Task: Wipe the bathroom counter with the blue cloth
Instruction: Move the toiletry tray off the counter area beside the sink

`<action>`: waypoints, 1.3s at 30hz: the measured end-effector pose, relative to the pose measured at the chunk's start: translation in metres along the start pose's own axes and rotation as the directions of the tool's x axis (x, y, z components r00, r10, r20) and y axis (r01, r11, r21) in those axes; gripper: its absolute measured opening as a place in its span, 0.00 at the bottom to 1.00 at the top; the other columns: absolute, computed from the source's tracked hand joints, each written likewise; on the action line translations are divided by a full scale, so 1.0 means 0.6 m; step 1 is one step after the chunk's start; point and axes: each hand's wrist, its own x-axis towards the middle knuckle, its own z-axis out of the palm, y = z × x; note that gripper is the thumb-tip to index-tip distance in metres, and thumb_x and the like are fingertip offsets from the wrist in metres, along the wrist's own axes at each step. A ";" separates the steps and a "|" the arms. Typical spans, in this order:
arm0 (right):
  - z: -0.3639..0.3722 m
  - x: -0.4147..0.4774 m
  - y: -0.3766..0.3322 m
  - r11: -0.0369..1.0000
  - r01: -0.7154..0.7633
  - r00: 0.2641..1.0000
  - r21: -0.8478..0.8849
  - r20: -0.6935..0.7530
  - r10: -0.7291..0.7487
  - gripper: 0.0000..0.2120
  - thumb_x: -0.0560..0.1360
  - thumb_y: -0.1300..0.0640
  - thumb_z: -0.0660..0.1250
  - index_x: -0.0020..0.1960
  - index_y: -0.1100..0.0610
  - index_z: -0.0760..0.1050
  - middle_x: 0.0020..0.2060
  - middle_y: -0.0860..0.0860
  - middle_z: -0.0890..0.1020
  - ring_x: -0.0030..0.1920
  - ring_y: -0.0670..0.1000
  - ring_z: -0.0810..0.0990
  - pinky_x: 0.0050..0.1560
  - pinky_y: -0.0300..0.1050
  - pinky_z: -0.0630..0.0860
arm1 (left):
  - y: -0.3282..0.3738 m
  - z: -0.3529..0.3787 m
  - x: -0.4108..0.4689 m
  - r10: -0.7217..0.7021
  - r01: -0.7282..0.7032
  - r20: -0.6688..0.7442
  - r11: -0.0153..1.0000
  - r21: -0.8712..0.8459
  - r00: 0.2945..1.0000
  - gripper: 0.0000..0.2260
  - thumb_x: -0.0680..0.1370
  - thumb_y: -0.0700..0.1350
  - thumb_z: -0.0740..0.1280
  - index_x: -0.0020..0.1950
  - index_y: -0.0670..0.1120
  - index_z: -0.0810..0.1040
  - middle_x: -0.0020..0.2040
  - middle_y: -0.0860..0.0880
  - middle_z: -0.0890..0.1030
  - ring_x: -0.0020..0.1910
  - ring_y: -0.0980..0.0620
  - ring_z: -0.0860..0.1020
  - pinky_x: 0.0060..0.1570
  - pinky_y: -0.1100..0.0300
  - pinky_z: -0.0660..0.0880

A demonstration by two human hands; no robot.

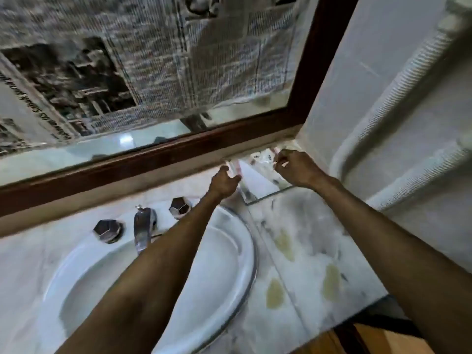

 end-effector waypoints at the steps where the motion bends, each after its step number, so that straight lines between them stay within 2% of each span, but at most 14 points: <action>1: 0.012 0.003 0.013 0.998 -0.040 0.999 0.039 0.030 0.039 0.12 0.76 0.54 0.66 0.59 0.54 0.79 0.56 0.52 0.84 0.58 0.56 0.80 0.61 0.49 0.75 | -0.005 0.013 0.008 -0.053 0.053 -0.006 0.999 0.007 0.999 0.32 0.79 0.55 0.67 0.78 0.42 0.62 0.68 0.37 0.76 0.66 0.37 0.76 0.63 0.45 0.76; 3: 0.033 0.011 0.045 0.994 -0.094 0.992 0.058 0.086 0.089 0.15 0.77 0.53 0.67 0.62 0.54 0.77 0.58 0.51 0.83 0.59 0.55 0.80 0.61 0.46 0.73 | -0.008 0.037 0.017 -0.129 0.128 -0.033 0.992 -0.010 0.991 0.34 0.80 0.55 0.67 0.79 0.40 0.59 0.72 0.37 0.72 0.69 0.37 0.73 0.66 0.47 0.73; 7: 0.063 0.037 0.111 0.992 -0.127 0.981 0.018 0.148 0.123 0.19 0.78 0.54 0.68 0.67 0.58 0.73 0.62 0.55 0.81 0.63 0.57 0.78 0.62 0.46 0.71 | 0.008 0.077 0.042 -0.130 0.126 -0.096 0.991 -0.039 0.987 0.33 0.79 0.53 0.69 0.76 0.37 0.60 0.71 0.37 0.73 0.70 0.37 0.71 0.65 0.50 0.70; 10: 0.078 0.068 0.146 0.992 -0.119 0.977 -0.029 0.173 0.122 0.23 0.79 0.54 0.68 0.71 0.60 0.69 0.66 0.59 0.77 0.67 0.59 0.74 0.65 0.47 0.68 | 0.010 0.094 0.064 -0.159 0.154 -0.155 0.987 -0.041 0.975 0.33 0.76 0.51 0.72 0.74 0.38 0.62 0.67 0.37 0.75 0.68 0.36 0.73 0.63 0.48 0.72; 14: 0.086 0.124 0.177 0.990 -0.121 0.976 -0.076 0.175 0.133 0.32 0.79 0.49 0.67 0.77 0.61 0.60 0.73 0.61 0.69 0.73 0.62 0.67 0.71 0.56 0.65 | -0.004 0.096 0.077 -0.171 0.170 -0.170 0.985 -0.017 0.970 0.29 0.72 0.45 0.75 0.68 0.40 0.66 0.61 0.39 0.79 0.61 0.37 0.77 0.54 0.51 0.74; 16: 0.090 0.151 0.186 0.988 -0.134 0.978 -0.072 0.149 0.143 0.37 0.78 0.47 0.67 0.79 0.62 0.56 0.76 0.60 0.64 0.76 0.61 0.63 0.74 0.56 0.62 | -0.013 0.091 0.076 -0.167 0.167 -0.167 0.986 -0.015 0.972 0.30 0.71 0.44 0.76 0.68 0.41 0.67 0.61 0.40 0.79 0.60 0.37 0.78 0.54 0.51 0.74; 19: 0.094 0.175 0.196 0.982 -0.162 0.976 -0.095 0.130 0.174 0.45 0.75 0.41 0.70 0.80 0.61 0.51 0.78 0.62 0.58 0.78 0.62 0.58 0.74 0.58 0.61 | -0.029 0.076 0.066 -0.162 0.169 -0.173 0.985 0.026 0.972 0.32 0.72 0.44 0.77 0.70 0.41 0.65 0.61 0.40 0.79 0.60 0.37 0.78 0.56 0.49 0.76; 22: 0.099 0.185 0.201 0.975 -0.194 0.957 -0.109 0.199 0.212 0.57 0.69 0.35 0.73 0.80 0.61 0.43 0.79 0.62 0.52 0.79 0.62 0.54 0.75 0.61 0.59 | -0.042 0.055 0.057 -0.161 0.174 -0.183 0.983 0.056 0.970 0.32 0.71 0.44 0.77 0.70 0.41 0.66 0.61 0.40 0.80 0.60 0.38 0.78 0.55 0.50 0.75; 25: 0.105 0.199 0.195 0.967 -0.253 0.943 -0.045 0.214 0.256 0.65 0.63 0.32 0.76 0.80 0.60 0.40 0.78 0.63 0.56 0.77 0.64 0.59 0.75 0.59 0.61 | -0.039 0.041 0.048 -0.161 0.180 -0.178 0.979 0.097 0.971 0.34 0.71 0.44 0.77 0.72 0.42 0.65 0.62 0.40 0.80 0.60 0.37 0.78 0.54 0.51 0.74; 29: 0.096 0.203 0.181 0.943 -0.331 0.929 0.042 0.190 0.318 0.63 0.64 0.35 0.77 0.81 0.60 0.41 0.77 0.67 0.57 0.77 0.65 0.59 0.75 0.55 0.60 | -0.035 0.029 0.027 -0.160 0.195 -0.214 0.969 0.150 0.964 0.39 0.70 0.44 0.78 0.76 0.42 0.61 0.62 0.39 0.80 0.61 0.36 0.78 0.54 0.51 0.73; 31: 0.095 0.195 0.177 0.954 -0.294 0.946 0.059 0.161 0.282 0.62 0.63 0.37 0.78 0.80 0.61 0.45 0.75 0.68 0.59 0.76 0.65 0.61 0.74 0.54 0.61 | -0.040 0.018 0.006 -0.161 0.198 -0.228 0.969 0.150 0.960 0.40 0.70 0.44 0.78 0.77 0.42 0.60 0.62 0.40 0.80 0.62 0.37 0.77 0.54 0.51 0.72; 35: 0.098 0.167 0.154 0.970 -0.206 0.971 0.131 0.154 0.186 0.61 0.60 0.39 0.82 0.79 0.60 0.52 0.70 0.66 0.65 0.70 0.64 0.70 0.67 0.52 0.71 | -0.057 -0.014 -0.056 -0.150 0.182 -0.257 0.978 0.104 0.955 0.42 0.70 0.42 0.78 0.78 0.44 0.59 0.63 0.40 0.80 0.62 0.37 0.77 0.54 0.52 0.73; 39: 0.102 0.123 0.110 0.982 -0.119 0.981 0.147 0.168 0.093 0.57 0.62 0.41 0.81 0.79 0.58 0.54 0.69 0.63 0.67 0.70 0.62 0.70 0.66 0.50 0.70 | -0.069 -0.058 -0.131 -0.160 0.189 -0.266 0.978 0.088 0.951 0.47 0.69 0.42 0.79 0.81 0.46 0.54 0.62 0.41 0.79 0.63 0.39 0.77 0.60 0.48 0.75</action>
